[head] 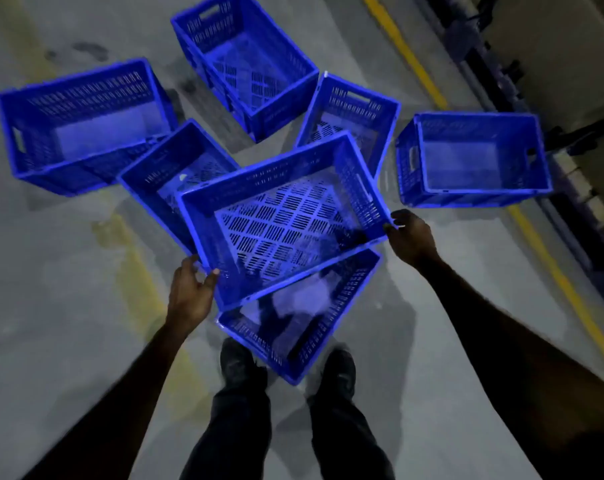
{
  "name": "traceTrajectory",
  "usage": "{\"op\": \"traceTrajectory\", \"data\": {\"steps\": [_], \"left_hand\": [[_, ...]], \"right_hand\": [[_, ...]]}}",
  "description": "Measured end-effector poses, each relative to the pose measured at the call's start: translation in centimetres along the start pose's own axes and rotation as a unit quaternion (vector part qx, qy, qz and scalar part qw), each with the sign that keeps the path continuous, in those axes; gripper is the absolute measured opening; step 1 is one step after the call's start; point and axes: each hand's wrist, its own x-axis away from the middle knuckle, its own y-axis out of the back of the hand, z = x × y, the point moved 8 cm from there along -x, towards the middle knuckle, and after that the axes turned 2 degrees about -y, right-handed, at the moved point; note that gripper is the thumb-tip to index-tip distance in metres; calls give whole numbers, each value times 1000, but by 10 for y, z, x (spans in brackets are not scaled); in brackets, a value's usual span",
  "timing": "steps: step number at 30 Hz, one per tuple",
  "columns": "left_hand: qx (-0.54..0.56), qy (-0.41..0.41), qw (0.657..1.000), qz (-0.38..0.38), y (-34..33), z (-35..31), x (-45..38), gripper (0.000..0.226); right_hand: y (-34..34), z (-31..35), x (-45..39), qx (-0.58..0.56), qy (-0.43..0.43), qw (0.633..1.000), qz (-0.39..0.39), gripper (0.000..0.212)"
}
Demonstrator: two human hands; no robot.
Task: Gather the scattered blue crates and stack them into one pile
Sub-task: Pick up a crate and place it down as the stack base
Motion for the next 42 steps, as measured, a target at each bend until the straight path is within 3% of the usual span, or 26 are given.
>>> {"op": "traceTrajectory", "data": {"steps": [5,9,13,18,23,28,32,38,42], "left_hand": [[51,111,992,-9,-30,49,-27,77],[88,158,983,28,-55,96,-50,72],[83,127,988,29,-71,115,-66,46],[130,81,988,-16,-74,76,-52,59],[162,81,983,-34,-56,69,-49,43],[161,91,983,-23,-10,25,-8,40],[167,75,983,7,38,-33,39,41],[164,37,984,51,108,-113,104,49],[133,-7,985,109,136,-149,126,53]], "right_hand": [[-32,-35,-44,-3,-74,997,23,53],[-54,-56,-62,-10,-94,995,32,44],[-66,-73,-75,-28,-101,994,34,39],[-80,-82,-79,-109,-93,989,17,48],[-68,-90,-65,-150,-107,983,17,42],[-20,-87,5,-119,-124,985,25,31],[42,-83,83,-168,-156,973,-4,35],[93,-113,173,-245,-179,952,22,39],[159,-56,279,-278,-201,939,-30,32]]}}
